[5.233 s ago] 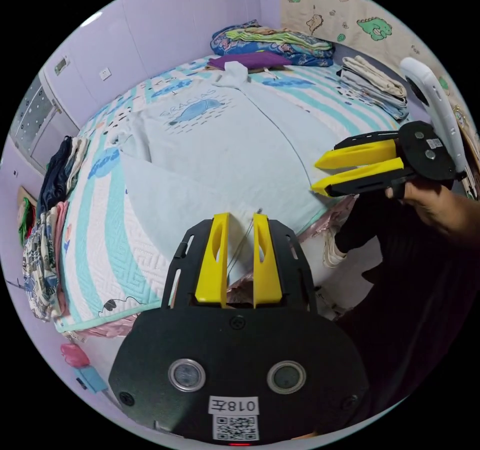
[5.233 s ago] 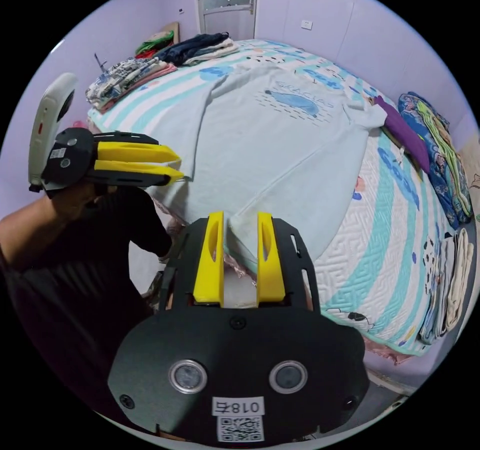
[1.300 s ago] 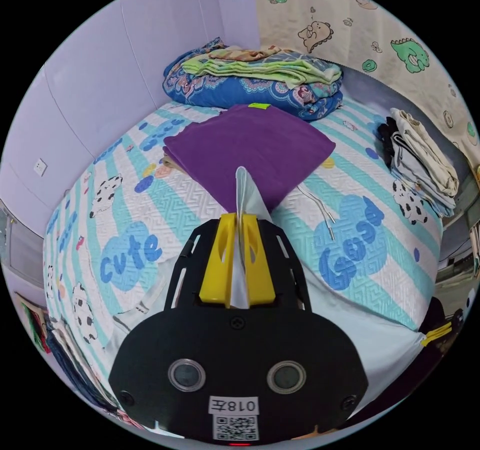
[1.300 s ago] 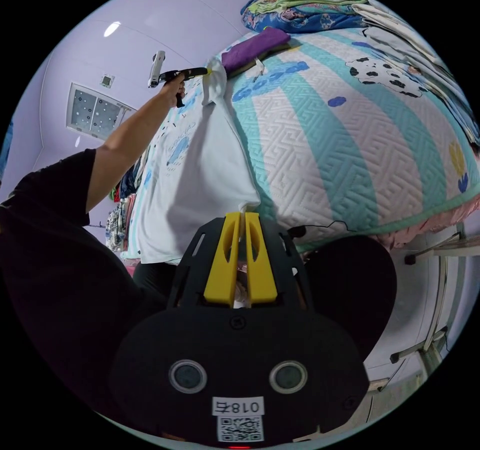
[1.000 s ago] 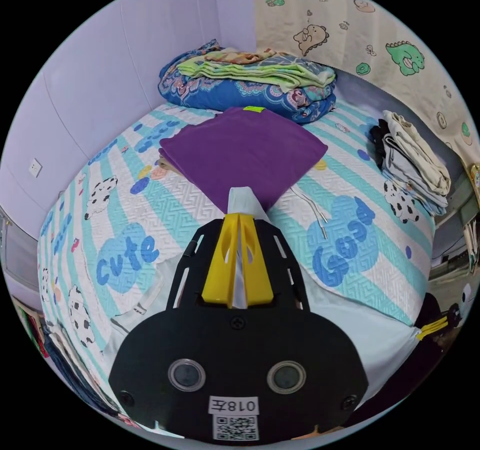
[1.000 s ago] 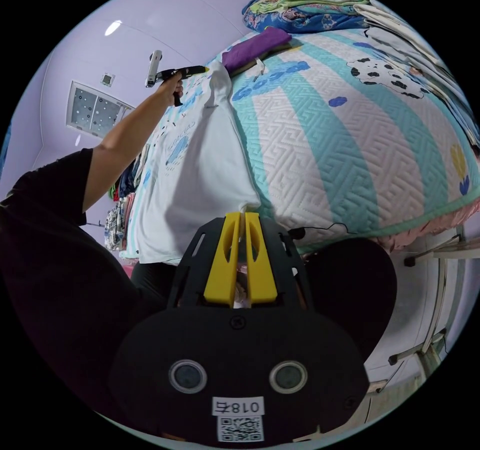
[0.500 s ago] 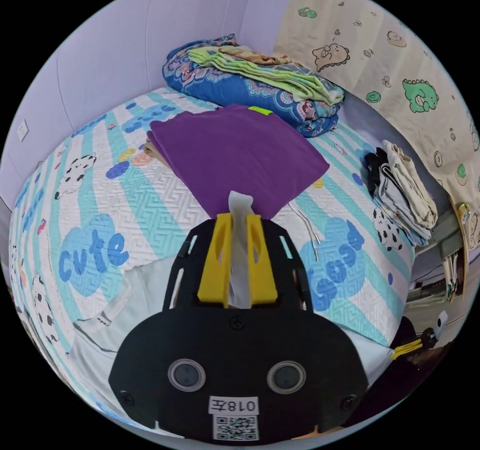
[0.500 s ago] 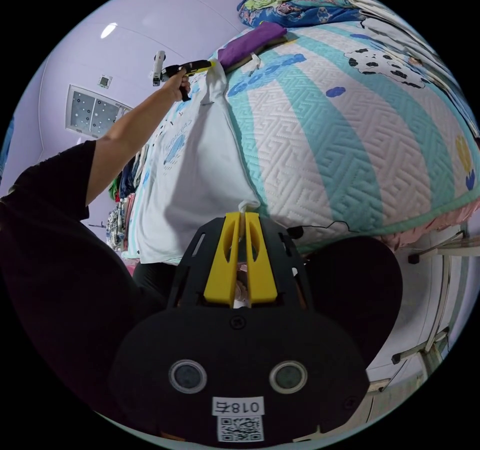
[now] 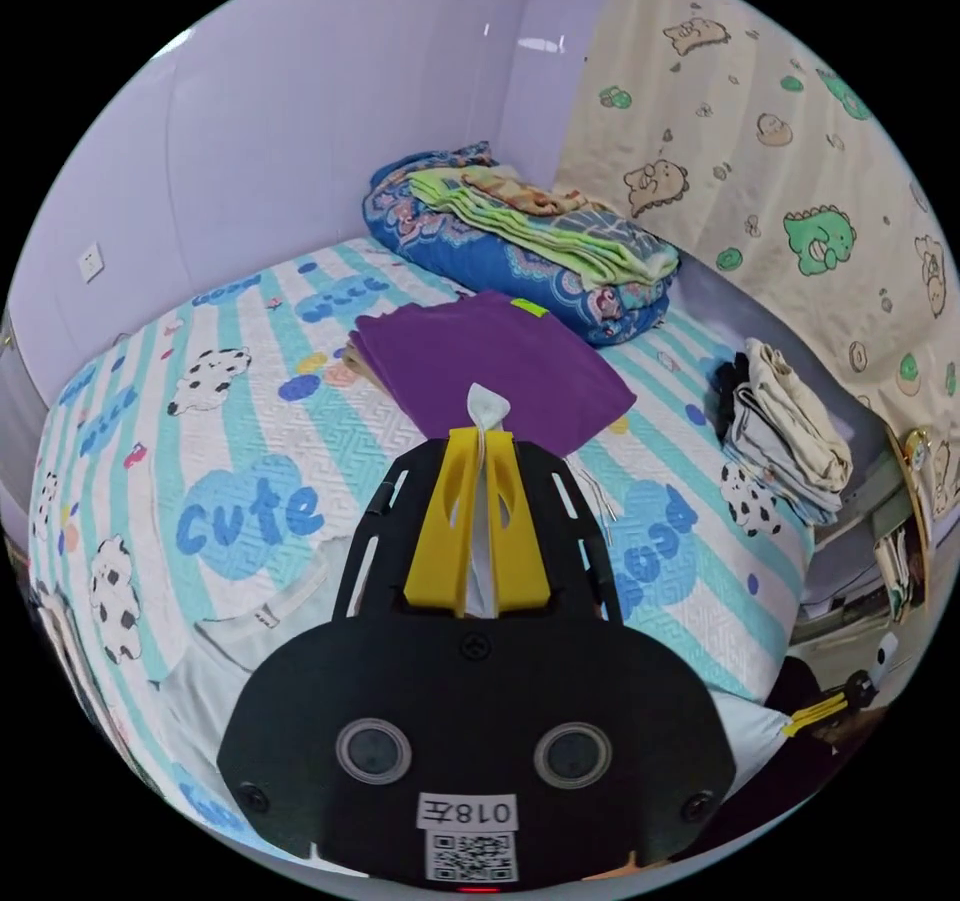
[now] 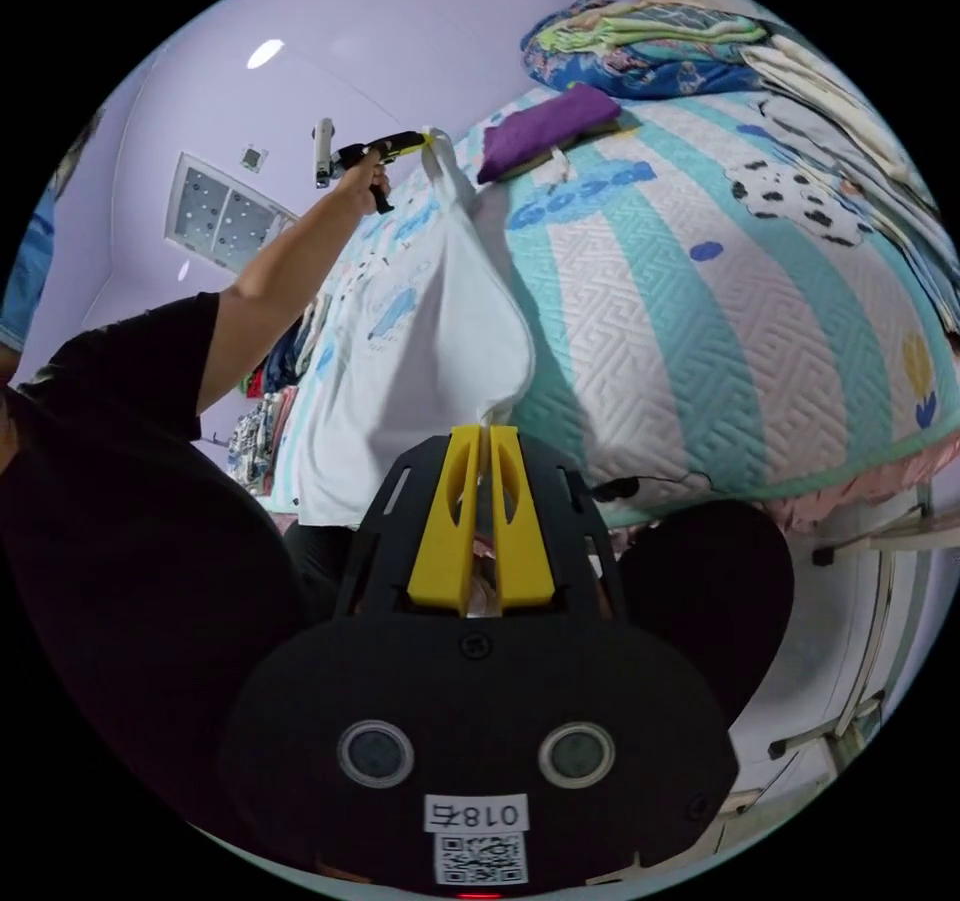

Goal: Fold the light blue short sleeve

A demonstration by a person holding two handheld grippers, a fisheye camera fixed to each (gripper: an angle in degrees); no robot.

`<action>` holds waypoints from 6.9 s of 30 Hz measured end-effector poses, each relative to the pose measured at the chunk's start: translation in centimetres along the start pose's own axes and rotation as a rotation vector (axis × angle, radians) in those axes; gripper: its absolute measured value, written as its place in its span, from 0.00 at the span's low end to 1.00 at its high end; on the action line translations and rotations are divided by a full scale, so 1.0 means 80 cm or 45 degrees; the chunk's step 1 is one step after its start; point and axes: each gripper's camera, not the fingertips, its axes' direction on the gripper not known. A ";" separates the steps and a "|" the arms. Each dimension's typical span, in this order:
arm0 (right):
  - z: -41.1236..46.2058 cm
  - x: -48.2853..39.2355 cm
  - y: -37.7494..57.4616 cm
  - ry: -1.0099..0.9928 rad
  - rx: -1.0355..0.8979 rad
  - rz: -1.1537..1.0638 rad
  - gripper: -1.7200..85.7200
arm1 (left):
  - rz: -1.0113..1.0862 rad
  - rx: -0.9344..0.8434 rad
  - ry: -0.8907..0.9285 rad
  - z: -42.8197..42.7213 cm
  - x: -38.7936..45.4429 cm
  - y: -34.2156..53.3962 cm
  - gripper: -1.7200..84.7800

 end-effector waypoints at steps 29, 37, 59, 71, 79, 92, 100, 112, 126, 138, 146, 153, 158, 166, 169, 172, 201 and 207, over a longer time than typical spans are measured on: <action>0.230 -0.158 0.000 -0.481 -0.634 -0.522 0.11 | -0.453 -0.369 -0.265 0.075 -0.154 0.315 0.14; 0.143 -0.136 -0.001 -0.377 -0.418 -0.528 0.13 | -0.281 -0.189 -0.028 -0.039 -0.037 0.466 0.15; 0.201 -0.029 -0.047 -0.327 -0.525 -0.126 0.15 | -0.353 -0.643 0.206 0.110 0.305 0.739 0.17; 0.221 -0.022 -0.065 -0.376 -0.497 -0.038 0.14 | -0.391 -0.672 0.254 0.167 0.351 0.745 0.15; 0.224 -0.052 -0.071 -0.324 -0.493 -0.141 0.05 | -0.346 -0.635 0.253 0.176 0.379 0.755 0.03; 0.263 -0.108 -0.062 -0.039 -0.644 -0.277 0.05 | -0.367 -0.703 0.276 0.211 0.417 0.811 0.07; 0.204 -0.140 -0.071 0.015 -0.557 -0.356 0.10 | -0.563 -0.434 0.234 0.088 0.395 0.881 0.14; 0.330 -0.366 -0.227 0.039 -0.266 -0.923 0.11 | -0.859 -0.386 -0.150 0.034 0.303 0.992 0.18; 0.582 -0.451 -0.374 0.441 -0.266 -1.152 0.10 | -0.837 -0.583 0.042 0.123 0.283 1.008 0.18; 0.590 -0.478 -0.372 0.391 -0.221 -1.212 0.03 | -0.831 -0.591 0.057 0.155 0.281 1.018 0.18; 0.598 -0.485 -0.361 0.256 -0.291 -1.370 0.03 | -0.825 -0.577 0.069 0.170 0.285 1.024 0.18; 0.591 -0.484 -0.371 0.186 -0.355 -1.387 0.08 | -0.852 -0.539 0.103 0.183 0.284 1.036 0.18; 0.557 -0.499 -0.390 0.141 -0.189 -1.259 0.13 | -0.846 -0.518 0.071 0.182 0.284 1.036 0.19; 0.523 -0.536 -0.387 -0.045 -0.089 -1.207 0.11 | -0.788 -0.574 0.040 0.227 0.289 1.036 0.19; 0.523 -0.555 -0.384 -0.054 -0.093 -1.244 0.10 | -0.767 -0.609 0.000 0.241 0.288 1.037 0.17; 0.525 -0.571 -0.385 -0.073 -0.102 -1.266 0.10 | -0.756 -0.653 0.051 0.250 0.286 1.037 0.17; 0.808 -0.729 -0.496 0.387 -0.456 -1.360 0.13 | -0.688 -0.350 0.348 0.255 0.290 1.129 0.01; 0.818 -0.720 -0.536 0.396 -0.450 -1.247 0.12 | -0.678 -0.347 0.373 0.279 0.291 1.154 0.01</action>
